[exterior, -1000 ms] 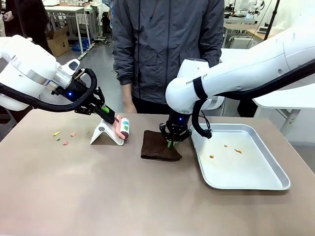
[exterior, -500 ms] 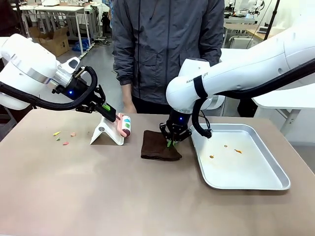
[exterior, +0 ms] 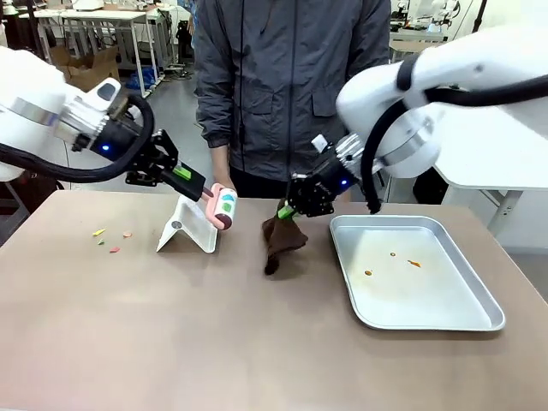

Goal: Clean the surface of the table.
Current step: Hold the Lint Roller with your left hand and the towel with your right hand.

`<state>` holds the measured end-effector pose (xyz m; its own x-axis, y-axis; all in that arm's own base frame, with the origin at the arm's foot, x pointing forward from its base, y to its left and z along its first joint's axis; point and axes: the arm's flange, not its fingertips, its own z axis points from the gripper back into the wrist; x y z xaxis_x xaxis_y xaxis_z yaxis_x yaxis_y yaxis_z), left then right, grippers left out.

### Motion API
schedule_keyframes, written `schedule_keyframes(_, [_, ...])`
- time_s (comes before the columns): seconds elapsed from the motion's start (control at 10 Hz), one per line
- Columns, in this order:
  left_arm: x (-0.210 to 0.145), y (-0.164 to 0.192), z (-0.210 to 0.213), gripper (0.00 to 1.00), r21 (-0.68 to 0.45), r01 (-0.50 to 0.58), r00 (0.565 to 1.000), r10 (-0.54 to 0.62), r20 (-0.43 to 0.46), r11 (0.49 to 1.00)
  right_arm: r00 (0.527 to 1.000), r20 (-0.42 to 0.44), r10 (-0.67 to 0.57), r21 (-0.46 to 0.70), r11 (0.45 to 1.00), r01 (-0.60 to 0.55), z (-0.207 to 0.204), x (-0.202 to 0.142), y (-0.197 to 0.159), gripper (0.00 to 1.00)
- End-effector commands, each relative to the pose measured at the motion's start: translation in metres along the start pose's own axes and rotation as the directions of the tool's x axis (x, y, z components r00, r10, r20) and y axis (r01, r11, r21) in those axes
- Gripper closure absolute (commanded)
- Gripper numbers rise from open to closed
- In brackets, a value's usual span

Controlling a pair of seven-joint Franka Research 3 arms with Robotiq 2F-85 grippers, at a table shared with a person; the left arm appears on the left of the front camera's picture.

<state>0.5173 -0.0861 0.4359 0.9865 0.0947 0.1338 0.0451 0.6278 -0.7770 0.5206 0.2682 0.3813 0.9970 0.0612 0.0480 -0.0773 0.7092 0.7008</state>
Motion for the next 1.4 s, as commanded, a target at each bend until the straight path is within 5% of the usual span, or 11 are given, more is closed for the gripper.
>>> schedule_keyframes(0.0, [-0.025, 0.016, 0.041, 1.0, -0.084, 0.057, 0.997, -0.062, -0.05, 0.995, 0.992, -0.058, 0.114, 0.181, 0.978, -0.102, 0.04, -0.051, -0.018, 1.0])
schedule_keyframes(0.3, [-0.067, 0.058, 0.118, 1.0, -0.245, 0.046, 0.996, -0.064, -0.063, 0.969, 0.962, -0.038, 0.272, 0.209, 0.943, -0.258, 0.092, -0.135, -0.013, 1.0])
schedule_keyframes(0.8, [-0.094, 0.137, 0.179, 1.0, -0.408, 0.009, 0.999, -0.022, -0.028, 0.913, 0.973, 0.199, 0.118, 0.181, 0.971, -0.155, 0.179, -0.212, -0.067, 1.0])
schedule_keyframes(1.3, [-0.115, 0.224, 0.23, 1.0, -0.515, 0.004, 0.978, 0.103, 0.179, 0.857, 0.909, 0.414, -0.044, 0.266, 0.961, -0.074, 0.272, -0.242, -0.174, 1.0])
